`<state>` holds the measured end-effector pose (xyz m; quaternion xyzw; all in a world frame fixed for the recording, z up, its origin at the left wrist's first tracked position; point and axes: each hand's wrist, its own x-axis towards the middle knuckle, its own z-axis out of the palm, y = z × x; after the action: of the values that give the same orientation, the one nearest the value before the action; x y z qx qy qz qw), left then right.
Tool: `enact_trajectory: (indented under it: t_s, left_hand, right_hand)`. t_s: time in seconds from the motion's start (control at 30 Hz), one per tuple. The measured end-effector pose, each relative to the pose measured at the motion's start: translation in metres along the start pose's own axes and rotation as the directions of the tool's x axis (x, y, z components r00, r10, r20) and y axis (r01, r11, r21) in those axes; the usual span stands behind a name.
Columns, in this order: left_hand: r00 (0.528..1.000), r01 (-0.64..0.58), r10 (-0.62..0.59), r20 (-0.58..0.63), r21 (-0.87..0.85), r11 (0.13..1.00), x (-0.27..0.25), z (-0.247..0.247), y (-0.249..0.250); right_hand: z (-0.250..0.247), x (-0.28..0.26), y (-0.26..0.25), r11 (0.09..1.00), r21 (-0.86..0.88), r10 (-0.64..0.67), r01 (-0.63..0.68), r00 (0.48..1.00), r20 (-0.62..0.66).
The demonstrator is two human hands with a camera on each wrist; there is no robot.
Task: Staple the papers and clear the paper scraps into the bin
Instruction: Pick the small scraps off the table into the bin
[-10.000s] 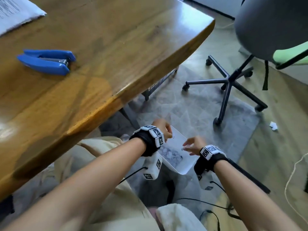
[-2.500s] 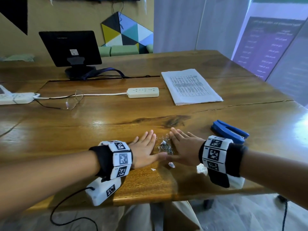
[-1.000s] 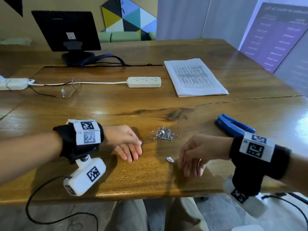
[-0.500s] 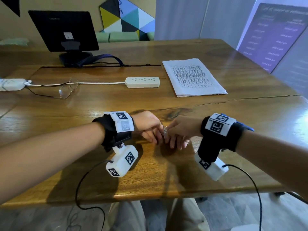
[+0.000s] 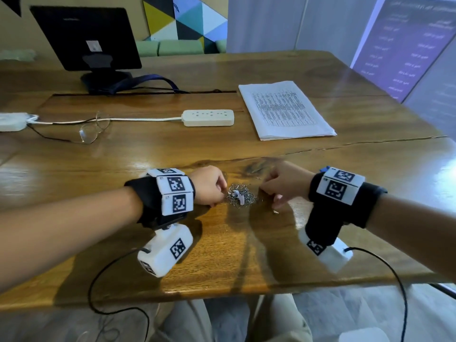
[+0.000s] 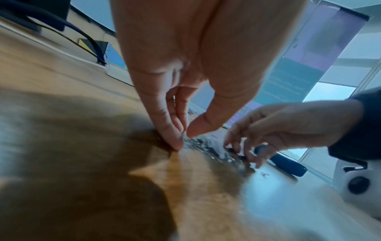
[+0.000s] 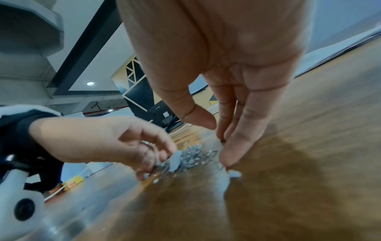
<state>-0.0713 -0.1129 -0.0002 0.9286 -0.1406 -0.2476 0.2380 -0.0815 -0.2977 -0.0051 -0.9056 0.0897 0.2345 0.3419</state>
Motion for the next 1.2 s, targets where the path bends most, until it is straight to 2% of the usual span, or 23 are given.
enact_trajectory:
  t_s: [0.1,0.2,0.27,0.3,0.37,0.43,0.47,0.57,0.67,0.83,1.0,1.13,1.2]
  left_hand:
    - [1.000,-0.019,0.019,-0.009,-0.036,0.999,0.007,0.007,0.014]
    - [0.998,0.030,-0.036,-0.053,-0.105,0.994,0.009,0.003,0.013]
    - [0.988,0.066,-0.084,-0.129,-0.136,0.989,0.006,-0.004,0.004]
    - [0.983,0.077,-0.098,-0.152,-0.137,0.988,0.005,-0.008,-0.003]
    - [0.982,0.092,-0.110,-0.154,-0.122,0.988,0.001,-0.011,-0.012]
    - [0.986,0.087,-0.102,-0.132,-0.115,0.990,-0.001,-0.011,-0.018]
    - [0.988,0.078,-0.091,-0.123,-0.113,0.991,-0.002,-0.010,-0.019]
    - [0.993,0.043,-0.049,-0.107,-0.057,0.997,-0.006,-0.006,-0.019]
    - [0.996,0.023,-0.022,-0.087,0.003,1.000,-0.011,-0.003,-0.019]
    - [0.997,0.013,-0.013,-0.082,-0.001,1.000,-0.017,-0.003,-0.018]
    - [0.996,-0.027,0.033,-0.082,0.067,0.997,-0.018,-0.004,-0.014]
    - [0.994,-0.055,0.068,-0.083,0.149,0.987,-0.017,-0.003,-0.009]
    - [0.993,-0.066,0.083,-0.089,0.182,0.981,-0.015,-0.002,-0.006]
  right_hand:
    - [0.012,0.006,-0.013,0.997,-0.002,-0.082,0.082,0.997,-0.014]
    - [0.011,0.004,-0.019,0.985,0.067,-0.152,0.156,0.986,-0.065]
    - [0.007,-0.001,-0.018,0.967,-0.058,-0.254,0.249,0.959,-0.128]
    - [0.005,-0.006,-0.019,0.929,-0.207,-0.333,0.305,0.936,-0.113]
    - [0.008,-0.014,-0.019,0.762,-0.498,-0.446,0.414,0.893,0.059]
    - [0.018,-0.020,-0.020,0.610,-0.629,-0.457,0.482,0.863,0.217]
    - [0.023,-0.021,-0.021,0.571,-0.649,-0.462,0.503,0.850,0.253]
    - [0.033,-0.022,-0.023,0.526,-0.662,-0.504,0.533,0.823,0.262]
    - [0.034,-0.021,-0.023,0.512,-0.694,-0.515,0.507,0.827,0.225]
    - [0.031,-0.014,-0.021,0.609,-0.665,-0.502,0.433,0.859,0.101]
    - [0.021,-0.010,-0.030,0.695,-0.553,-0.506,0.460,0.859,0.079]
    - [0.013,0.001,-0.030,0.874,-0.266,-0.423,0.406,0.906,-0.006]
    - [0.006,0.004,-0.028,0.918,-0.130,-0.378,0.375,0.926,0.003]
